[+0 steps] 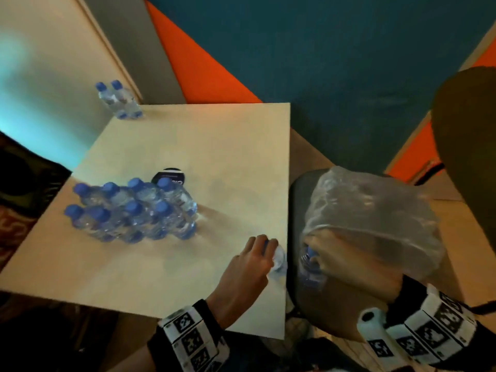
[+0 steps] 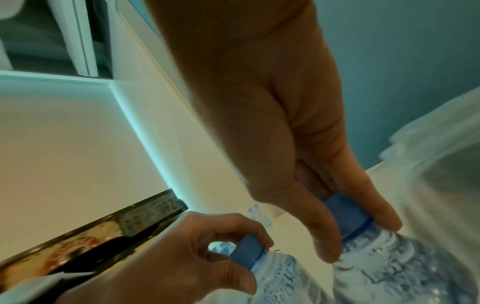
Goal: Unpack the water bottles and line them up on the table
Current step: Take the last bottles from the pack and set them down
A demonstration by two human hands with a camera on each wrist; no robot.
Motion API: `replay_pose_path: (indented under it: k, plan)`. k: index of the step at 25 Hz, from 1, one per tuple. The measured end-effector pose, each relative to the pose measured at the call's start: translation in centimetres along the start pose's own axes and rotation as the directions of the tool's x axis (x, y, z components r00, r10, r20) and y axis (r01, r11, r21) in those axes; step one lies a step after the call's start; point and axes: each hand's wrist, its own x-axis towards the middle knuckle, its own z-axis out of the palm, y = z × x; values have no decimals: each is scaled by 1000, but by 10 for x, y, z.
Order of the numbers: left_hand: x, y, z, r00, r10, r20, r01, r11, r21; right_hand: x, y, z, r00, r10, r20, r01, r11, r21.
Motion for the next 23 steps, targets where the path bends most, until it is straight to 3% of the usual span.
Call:
replay_pose_path:
  k: [5, 8, 12, 15, 18, 23]
  plan:
    - [-61, -103, -22, 964, -260, -65, 256, 965, -61, 67, -111, 9, 956, -285, 72, 294, 941, -167]
    - [-95, -171, -39, 943, -306, -129, 302, 952, -50, 112, -180, 20, 893, -442, 85, 450, 870, -201]
    - [-123, -249, -61, 892, -435, -120, 436, 900, -19, 160, -264, 25, 804, -588, 88, 594, 793, -135]
    - [-133, -299, -67, 861, -499, -95, 501, 865, -1, 189, -310, 38, 809, -587, 40, 582, 788, -202]
    - [-134, -335, -72, 831, -545, -106, 547, 837, -17, 212, -340, 48, 836, -539, 106, 548, 807, -218]
    - [-131, -352, -79, 835, -531, -146, 533, 846, -30, 227, -364, 52, 823, -548, 145, 562, 755, -336]
